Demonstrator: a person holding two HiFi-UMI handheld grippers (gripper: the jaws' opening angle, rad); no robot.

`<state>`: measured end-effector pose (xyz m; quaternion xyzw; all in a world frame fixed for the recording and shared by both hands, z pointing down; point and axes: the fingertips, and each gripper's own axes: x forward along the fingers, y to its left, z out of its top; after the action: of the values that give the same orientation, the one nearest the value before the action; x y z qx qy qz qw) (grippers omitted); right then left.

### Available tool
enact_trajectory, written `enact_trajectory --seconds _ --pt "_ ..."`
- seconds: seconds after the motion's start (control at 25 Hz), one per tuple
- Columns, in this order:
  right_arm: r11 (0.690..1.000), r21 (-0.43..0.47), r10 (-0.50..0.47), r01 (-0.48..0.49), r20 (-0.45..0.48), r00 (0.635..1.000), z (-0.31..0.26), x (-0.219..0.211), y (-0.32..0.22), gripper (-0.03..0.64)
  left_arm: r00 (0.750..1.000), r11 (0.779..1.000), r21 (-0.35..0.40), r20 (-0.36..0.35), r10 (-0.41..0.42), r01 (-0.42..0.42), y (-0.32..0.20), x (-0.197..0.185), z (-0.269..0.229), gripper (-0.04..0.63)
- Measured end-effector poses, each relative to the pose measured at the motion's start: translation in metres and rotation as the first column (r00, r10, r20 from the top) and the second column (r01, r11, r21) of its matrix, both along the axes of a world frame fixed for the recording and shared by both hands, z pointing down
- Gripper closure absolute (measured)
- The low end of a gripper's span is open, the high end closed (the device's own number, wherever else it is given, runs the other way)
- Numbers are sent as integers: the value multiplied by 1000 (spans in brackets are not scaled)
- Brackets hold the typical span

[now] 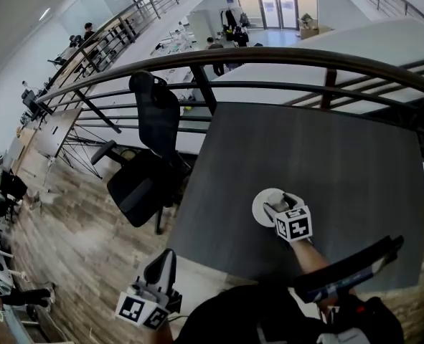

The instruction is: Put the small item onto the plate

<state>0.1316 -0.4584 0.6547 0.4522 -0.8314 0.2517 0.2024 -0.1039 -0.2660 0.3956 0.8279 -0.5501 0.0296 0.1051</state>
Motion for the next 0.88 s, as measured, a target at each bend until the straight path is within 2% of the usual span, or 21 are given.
enact_trajectory --seconds 0.44,0.64,0.88 --pt "996 -65 -64 57 -109 992 58 -13 -10 307 998 996 -49 3 -68 68 1 -9 -2 592" --pt "990 -117 -96 81 -129 987 75 -21 -6 307 997 995 -54 11 -79 79 -2 -13 1 592" --pt "983 -127 -163 136 -241 957 96 -24 -2 305 996 995 -61 7 -84 84 -5 -14 -1 592"
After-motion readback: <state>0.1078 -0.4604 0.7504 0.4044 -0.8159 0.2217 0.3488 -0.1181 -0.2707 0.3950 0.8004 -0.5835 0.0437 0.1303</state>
